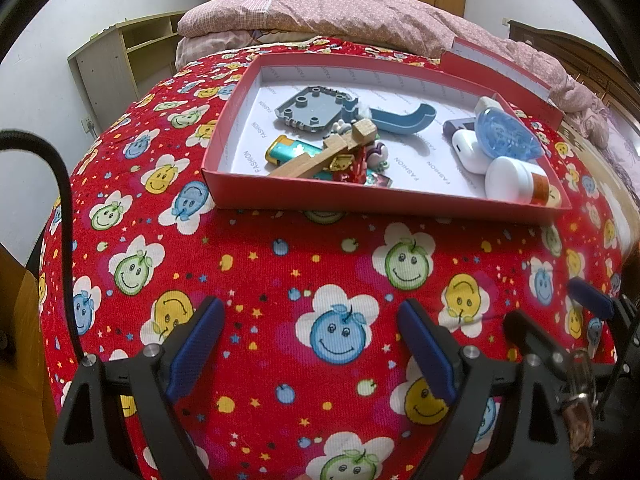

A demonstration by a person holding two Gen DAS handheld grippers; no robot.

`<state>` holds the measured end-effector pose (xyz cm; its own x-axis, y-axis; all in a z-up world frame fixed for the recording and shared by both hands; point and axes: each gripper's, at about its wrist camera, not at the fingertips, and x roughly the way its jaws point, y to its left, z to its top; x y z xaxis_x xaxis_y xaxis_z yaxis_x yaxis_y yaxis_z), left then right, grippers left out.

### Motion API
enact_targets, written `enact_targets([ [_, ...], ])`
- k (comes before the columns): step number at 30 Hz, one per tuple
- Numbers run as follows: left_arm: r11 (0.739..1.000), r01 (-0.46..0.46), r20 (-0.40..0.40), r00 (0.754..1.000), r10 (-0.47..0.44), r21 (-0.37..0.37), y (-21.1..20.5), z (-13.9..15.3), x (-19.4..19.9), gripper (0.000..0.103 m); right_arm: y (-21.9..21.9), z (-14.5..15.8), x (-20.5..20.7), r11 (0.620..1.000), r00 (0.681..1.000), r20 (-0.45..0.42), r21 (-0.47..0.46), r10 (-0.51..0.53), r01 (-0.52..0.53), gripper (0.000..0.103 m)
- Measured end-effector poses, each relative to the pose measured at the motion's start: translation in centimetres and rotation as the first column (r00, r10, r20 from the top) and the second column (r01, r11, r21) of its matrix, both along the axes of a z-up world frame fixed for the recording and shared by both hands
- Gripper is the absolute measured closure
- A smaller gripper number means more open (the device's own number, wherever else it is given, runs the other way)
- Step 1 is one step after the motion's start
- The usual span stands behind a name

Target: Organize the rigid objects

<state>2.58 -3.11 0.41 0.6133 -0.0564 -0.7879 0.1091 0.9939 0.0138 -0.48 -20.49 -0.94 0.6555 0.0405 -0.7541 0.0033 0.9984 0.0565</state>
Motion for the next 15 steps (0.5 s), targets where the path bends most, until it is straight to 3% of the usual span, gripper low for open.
enact_targets([
  [15,1.0,-0.008,-0.001,1.0,0.008,-0.003,0.23,-0.16,0.09,0.009,0.01,-0.01,0.01,1.0,1.0,0.001,0.0,0.0,0.0,0.0],
])
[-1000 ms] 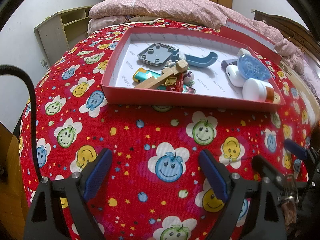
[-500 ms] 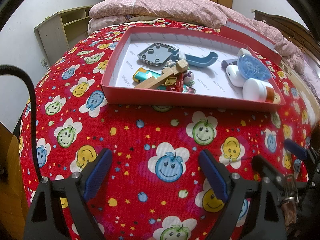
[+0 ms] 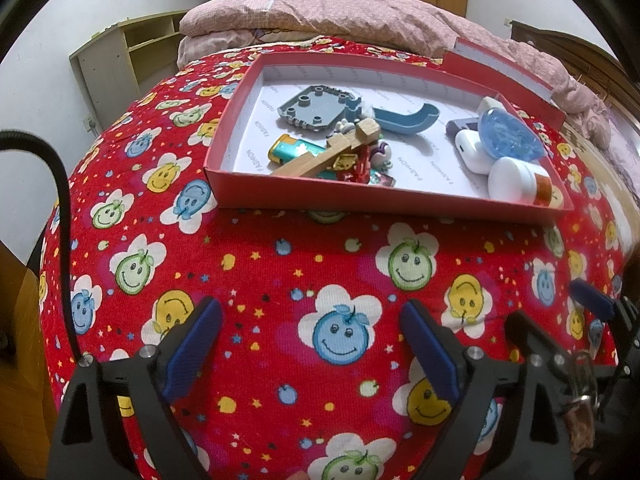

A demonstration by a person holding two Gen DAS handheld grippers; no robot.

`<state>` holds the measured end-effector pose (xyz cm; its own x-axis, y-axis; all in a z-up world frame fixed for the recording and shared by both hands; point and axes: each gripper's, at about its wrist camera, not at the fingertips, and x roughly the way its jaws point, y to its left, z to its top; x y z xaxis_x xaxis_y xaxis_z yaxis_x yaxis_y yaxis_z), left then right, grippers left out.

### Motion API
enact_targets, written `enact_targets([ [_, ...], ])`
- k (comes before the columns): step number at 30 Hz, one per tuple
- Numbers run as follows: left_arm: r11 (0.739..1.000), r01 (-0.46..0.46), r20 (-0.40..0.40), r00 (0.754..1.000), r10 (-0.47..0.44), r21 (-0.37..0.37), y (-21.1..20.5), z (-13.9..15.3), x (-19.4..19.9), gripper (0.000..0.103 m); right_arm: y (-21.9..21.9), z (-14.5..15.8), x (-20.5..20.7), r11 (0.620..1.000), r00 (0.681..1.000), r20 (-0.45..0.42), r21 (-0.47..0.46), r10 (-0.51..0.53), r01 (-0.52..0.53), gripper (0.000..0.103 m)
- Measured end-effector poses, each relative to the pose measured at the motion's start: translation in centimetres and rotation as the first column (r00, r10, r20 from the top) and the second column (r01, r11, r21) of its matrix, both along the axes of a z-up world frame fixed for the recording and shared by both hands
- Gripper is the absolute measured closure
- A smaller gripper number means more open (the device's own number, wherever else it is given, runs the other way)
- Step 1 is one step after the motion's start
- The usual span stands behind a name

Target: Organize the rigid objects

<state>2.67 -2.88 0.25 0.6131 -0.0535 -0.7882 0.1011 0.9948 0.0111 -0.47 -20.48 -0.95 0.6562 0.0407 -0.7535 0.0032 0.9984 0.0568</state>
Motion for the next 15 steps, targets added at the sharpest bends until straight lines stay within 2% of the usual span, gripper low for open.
enact_targets([
  [15,1.0,-0.001,0.001,1.0,0.001,0.002,0.18,-0.03,0.02,0.009,-0.02,-0.05,-0.02,1.0,1.0,0.001,0.0,0.0,0.0,0.0],
])
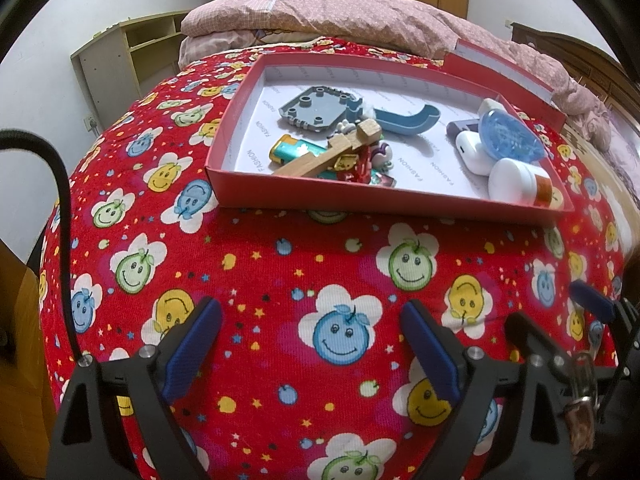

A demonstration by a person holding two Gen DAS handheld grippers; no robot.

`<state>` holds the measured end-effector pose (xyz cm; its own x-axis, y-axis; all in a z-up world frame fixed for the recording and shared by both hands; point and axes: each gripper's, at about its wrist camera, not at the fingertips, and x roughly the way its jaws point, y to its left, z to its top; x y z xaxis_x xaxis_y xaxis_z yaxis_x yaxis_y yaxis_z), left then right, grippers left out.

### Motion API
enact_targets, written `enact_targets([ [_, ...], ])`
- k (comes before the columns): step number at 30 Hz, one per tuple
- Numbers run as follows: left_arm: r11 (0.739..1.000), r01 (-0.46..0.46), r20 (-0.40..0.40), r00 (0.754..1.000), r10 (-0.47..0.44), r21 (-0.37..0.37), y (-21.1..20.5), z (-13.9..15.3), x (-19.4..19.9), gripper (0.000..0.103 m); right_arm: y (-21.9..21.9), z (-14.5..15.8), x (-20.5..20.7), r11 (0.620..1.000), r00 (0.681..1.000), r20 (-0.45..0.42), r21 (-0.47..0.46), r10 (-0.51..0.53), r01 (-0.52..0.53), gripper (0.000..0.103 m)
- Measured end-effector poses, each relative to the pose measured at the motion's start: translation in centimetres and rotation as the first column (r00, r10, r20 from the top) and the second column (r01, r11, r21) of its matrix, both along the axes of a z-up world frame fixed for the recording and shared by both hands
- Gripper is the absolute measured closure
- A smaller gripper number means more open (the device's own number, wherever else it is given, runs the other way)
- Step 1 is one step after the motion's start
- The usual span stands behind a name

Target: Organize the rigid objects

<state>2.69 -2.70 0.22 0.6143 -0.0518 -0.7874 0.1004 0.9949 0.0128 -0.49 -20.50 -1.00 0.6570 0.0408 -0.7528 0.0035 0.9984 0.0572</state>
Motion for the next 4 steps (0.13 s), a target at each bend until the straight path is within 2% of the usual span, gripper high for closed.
enact_targets([
  [4,1.0,0.0,0.0,1.0,0.0,0.0,0.03,-0.01,0.01,0.009,-0.01,-0.01,0.0,1.0,1.0,0.0,0.0,0.0,0.0,0.0],
])
